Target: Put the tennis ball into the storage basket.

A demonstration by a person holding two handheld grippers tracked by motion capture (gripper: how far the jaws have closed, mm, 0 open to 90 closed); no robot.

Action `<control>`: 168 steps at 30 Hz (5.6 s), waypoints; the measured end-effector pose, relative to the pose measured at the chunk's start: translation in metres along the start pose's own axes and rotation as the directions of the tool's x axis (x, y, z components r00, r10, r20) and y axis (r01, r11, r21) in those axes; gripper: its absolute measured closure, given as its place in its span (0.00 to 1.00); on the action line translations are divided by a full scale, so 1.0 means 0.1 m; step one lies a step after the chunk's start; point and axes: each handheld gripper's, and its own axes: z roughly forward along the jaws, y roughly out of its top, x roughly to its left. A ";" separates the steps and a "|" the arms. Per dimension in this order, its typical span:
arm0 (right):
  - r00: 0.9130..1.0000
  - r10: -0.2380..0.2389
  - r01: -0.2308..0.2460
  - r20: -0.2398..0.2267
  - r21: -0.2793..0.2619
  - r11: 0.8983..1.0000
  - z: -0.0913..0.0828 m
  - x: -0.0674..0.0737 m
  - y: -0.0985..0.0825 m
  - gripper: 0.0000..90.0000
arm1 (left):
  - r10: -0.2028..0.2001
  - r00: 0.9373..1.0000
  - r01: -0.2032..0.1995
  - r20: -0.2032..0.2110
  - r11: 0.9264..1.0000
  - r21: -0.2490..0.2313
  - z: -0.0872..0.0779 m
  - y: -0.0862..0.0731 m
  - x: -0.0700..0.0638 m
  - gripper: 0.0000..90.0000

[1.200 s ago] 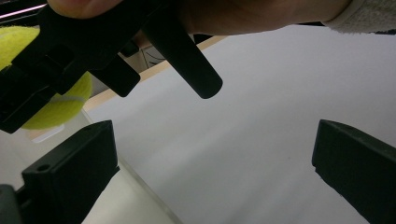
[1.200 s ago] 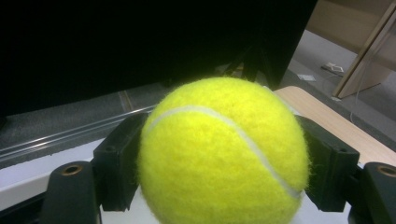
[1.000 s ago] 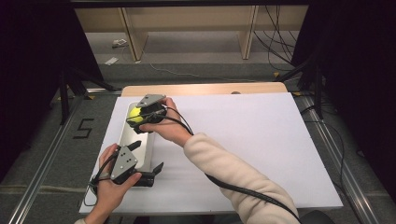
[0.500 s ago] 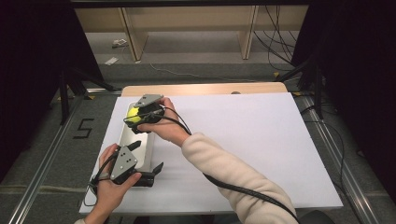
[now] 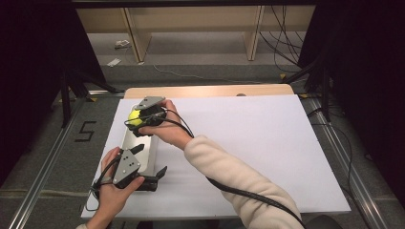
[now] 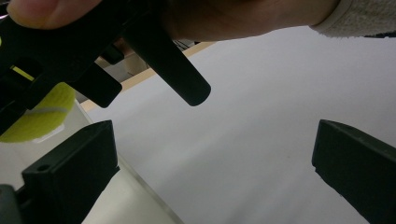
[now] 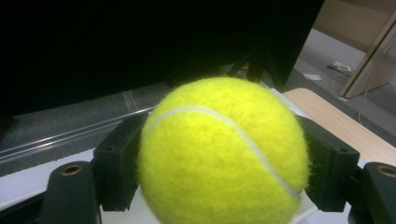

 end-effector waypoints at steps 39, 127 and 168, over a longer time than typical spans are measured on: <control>1.000 0.014 -0.013 -0.021 0.051 0.999 0.14 0.02 -0.06 0.29 | 0.002 1.000 -0.002 0.001 1.000 0.000 0.00 0.00 0.00 0.00; 0.998 0.066 -0.064 -0.019 0.093 0.994 0.20 -0.03 -0.17 0.23 | 0.004 1.000 -0.004 0.003 1.000 0.000 -0.01 0.00 -0.01 0.00; 0.992 0.114 -0.116 0.045 0.060 0.991 -0.39 -0.36 -0.31 0.23 | 0.002 1.000 -0.002 -0.006 1.000 -0.001 -0.01 0.00 0.00 0.00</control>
